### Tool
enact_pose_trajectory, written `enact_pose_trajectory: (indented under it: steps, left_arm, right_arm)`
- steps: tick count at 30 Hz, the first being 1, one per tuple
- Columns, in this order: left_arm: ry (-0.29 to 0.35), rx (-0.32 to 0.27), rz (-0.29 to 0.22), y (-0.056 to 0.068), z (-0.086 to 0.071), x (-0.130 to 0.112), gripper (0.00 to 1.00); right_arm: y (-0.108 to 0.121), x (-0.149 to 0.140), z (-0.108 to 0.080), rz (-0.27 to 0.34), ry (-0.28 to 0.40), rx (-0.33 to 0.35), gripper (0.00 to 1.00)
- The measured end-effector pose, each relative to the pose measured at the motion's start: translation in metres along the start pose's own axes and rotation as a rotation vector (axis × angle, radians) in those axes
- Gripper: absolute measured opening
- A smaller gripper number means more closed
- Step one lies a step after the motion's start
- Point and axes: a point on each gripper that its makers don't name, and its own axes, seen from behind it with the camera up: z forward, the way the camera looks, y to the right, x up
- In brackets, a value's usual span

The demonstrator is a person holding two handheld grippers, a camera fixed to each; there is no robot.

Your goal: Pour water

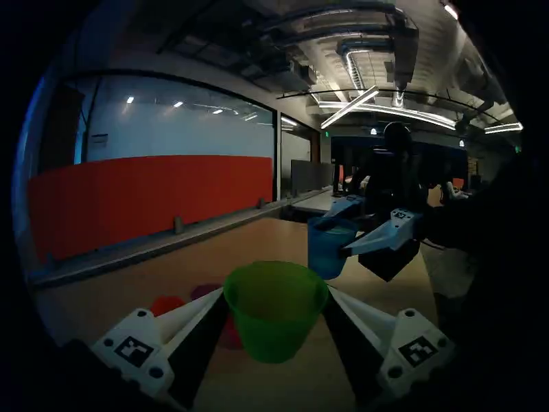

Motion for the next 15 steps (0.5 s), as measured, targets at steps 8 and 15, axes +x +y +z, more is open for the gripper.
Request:
enact_pose_trajectory:
  steps: [8, 15]
  left_arm:
    - [0.052, 0.023, -0.044, -0.005, -0.001, 0.011, 0.88]
    - [0.056, 0.032, -0.048, -0.007, -0.001, 0.011, 0.88]
  right_arm:
    - [0.006, 0.017, -0.001, -0.004, 0.039, -0.021, 0.9]
    - [0.008, 0.023, 0.001, -0.003, 0.053, -0.025, 0.9]
